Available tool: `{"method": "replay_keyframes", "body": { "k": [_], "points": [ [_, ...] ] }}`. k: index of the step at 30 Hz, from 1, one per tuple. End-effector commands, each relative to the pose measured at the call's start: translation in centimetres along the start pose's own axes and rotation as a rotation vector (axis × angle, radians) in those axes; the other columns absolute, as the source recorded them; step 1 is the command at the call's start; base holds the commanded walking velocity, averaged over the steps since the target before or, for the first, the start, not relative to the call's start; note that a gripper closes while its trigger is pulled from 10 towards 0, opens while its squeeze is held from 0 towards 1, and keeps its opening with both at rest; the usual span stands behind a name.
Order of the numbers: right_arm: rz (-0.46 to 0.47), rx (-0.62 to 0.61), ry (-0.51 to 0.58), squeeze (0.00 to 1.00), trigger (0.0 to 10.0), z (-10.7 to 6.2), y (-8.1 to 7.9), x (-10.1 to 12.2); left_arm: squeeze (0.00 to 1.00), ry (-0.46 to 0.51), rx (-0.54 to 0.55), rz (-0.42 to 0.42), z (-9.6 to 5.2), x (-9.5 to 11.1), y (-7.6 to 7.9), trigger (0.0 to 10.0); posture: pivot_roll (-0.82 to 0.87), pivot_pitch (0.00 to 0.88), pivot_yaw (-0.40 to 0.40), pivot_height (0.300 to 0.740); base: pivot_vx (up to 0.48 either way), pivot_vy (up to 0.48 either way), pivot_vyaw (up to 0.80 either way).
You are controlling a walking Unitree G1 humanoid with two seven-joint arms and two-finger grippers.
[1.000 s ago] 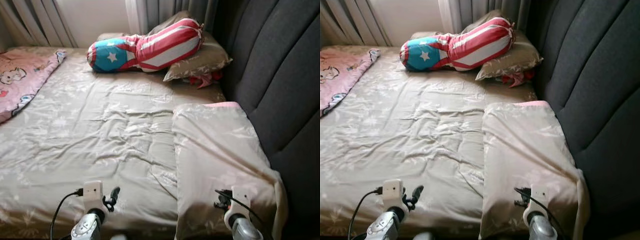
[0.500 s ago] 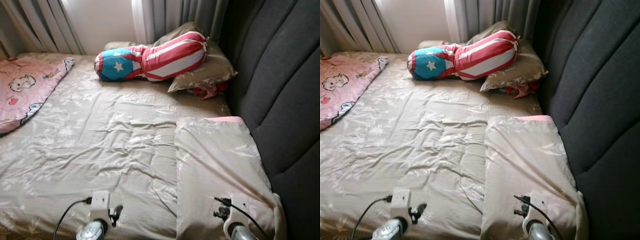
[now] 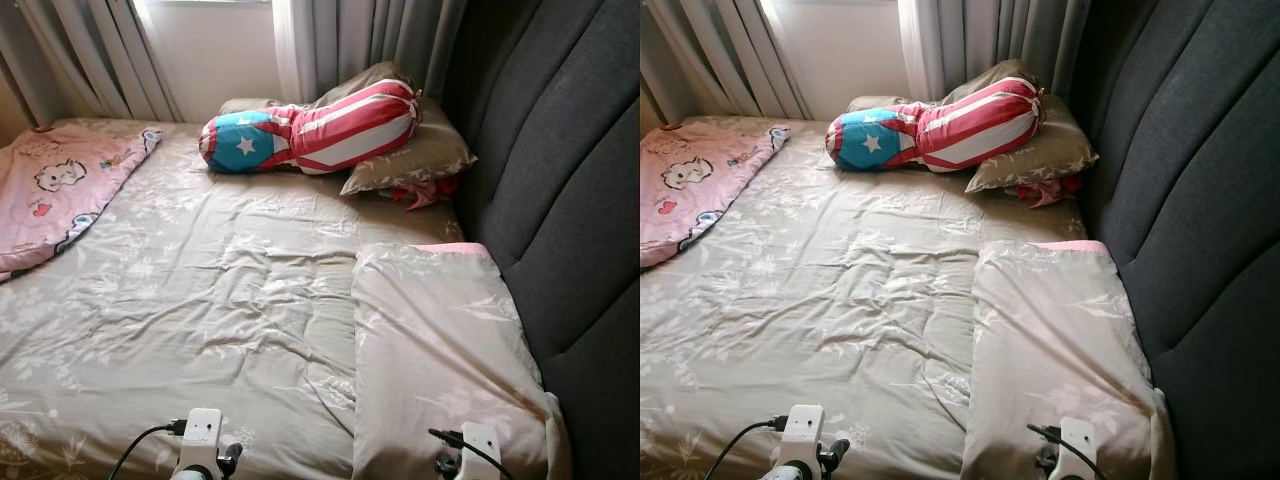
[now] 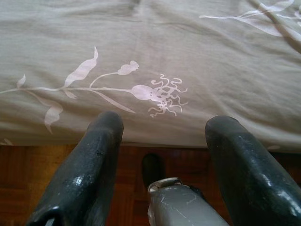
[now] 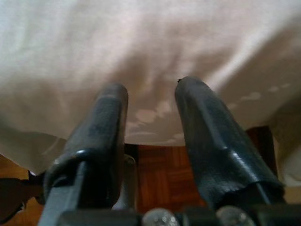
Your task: Clean up the room
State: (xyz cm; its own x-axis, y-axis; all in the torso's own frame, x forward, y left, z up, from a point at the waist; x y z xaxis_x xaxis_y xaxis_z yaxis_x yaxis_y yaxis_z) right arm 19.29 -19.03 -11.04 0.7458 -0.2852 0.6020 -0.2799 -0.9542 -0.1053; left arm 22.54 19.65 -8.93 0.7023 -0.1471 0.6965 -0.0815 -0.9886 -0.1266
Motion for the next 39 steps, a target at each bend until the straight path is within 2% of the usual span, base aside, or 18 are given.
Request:
{"method": "replay_keyframes", "body": {
  "k": [1,4,6,13,16,20,24,26,30,35,39],
  "points": [
    [-0.019,0.0,-0.009,1.0,10.0,0.0,0.1,-0.2,0.0,-0.025,-0.006,0.0,-0.2,-0.9,0.4,10.0,-0.01,0.0,-0.044,0.74,0.0,0.0,0.0],
    [-0.031,0.008,-0.017,1.0,10.0,0.0,-0.2,-0.3,0.0,-0.024,-0.008,0.004,-0.2,-0.8,0.4,10.0,-0.01,0.0,-0.047,0.74,0.0,0.0,0.0],
    [-0.021,0.022,-0.02,0.0,10.0,0.0,-0.5,-0.2,0.0,-0.023,-0.003,0.004,-0.2,-0.7,0.2,10.0,-0.01,0.0,-0.047,0.74,0.0,0.0,0.0],
    [-0.021,0.041,-0.018,0.0,10.0,0.1,-1.1,0.1,0.0,-0.028,0.008,0.008,-0.2,-0.7,-0.3,10.0,0.0,0.0,-0.052,0.74,0.0,0.0,0.0],
    [-0.055,0.049,-0.036,0.0,10.0,0.1,-1.1,-0.3,0.0,-0.028,0.016,-0.003,-0.2,-0.8,-0.4,10.0,0.01,0.0,-0.062,0.74,0.0,0.0,0.0],
    [-0.056,0.024,-0.049,0.0,10.0,-0.1,0.3,-0.9,0.0,-0.03,0.015,-0.004,-0.2,-0.9,-0.4,10.0,0.01,0.0,-0.06,0.74,0.0,0.0,0.11],
    [-0.068,0.012,-0.056,0.0,10.0,-0.4,1.6,-1.2,0.0,-0.03,0.016,-0.003,-0.2,-0.9,-0.5,10.0,0.0,0.0,-0.059,0.74,0.0,0.0,0.8],
    [-0.069,0.011,-0.057,0.0,10.0,-0.4,1.6,-1.2,0.0,-0.03,0.015,-0.003,-0.2,-0.9,-0.5,10.0,0.0,0.0,-0.058,0.74,0.0,0.0,0.8],
    [-0.074,0.014,-0.058,0.0,10.0,-0.4,1.5,-1.2,0.0,-0.032,0.012,0.0,-0.2,-0.9,-0.4,10.0,0.0,0.0,-0.055,0.74,0.0,0.0,0.8],
    [-0.075,0.028,-0.061,0.0,10.0,-0.3,0.5,-1.5,0.0,-0.035,0.013,0.004,-0.2,-1.0,-0.3,10.0,0.0,0.0,-0.055,0.74,0.0,0.0,0.76],
    [-0.056,0.028,-0.061,0.0,10.0,-0.3,-0.2,-1.6,0.0,-0.04,0.013,0.003,-0.3,-1.1,-0.3,10.0,0.0,0.0,-0.053,0.74,0.0,0.0,0.0]
  ]
}}
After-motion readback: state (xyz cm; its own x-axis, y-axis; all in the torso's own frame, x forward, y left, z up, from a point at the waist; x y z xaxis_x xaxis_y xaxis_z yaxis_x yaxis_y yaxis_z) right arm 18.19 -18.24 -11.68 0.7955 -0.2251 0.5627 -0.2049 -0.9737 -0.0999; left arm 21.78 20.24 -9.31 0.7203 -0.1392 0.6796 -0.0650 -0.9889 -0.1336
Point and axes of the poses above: a point about 5 cm out from each wrist's last joint towards the gripper, its own z axis pointing out of the wrist towards the gripper, its own x axis along the axis of the wrist's last joint, y = z × x, the point moved 3 cm from there along z, pointing out of the wrist towards the gripper, and after that the axes turned 6 degrees about z, right-handed, at the moved point
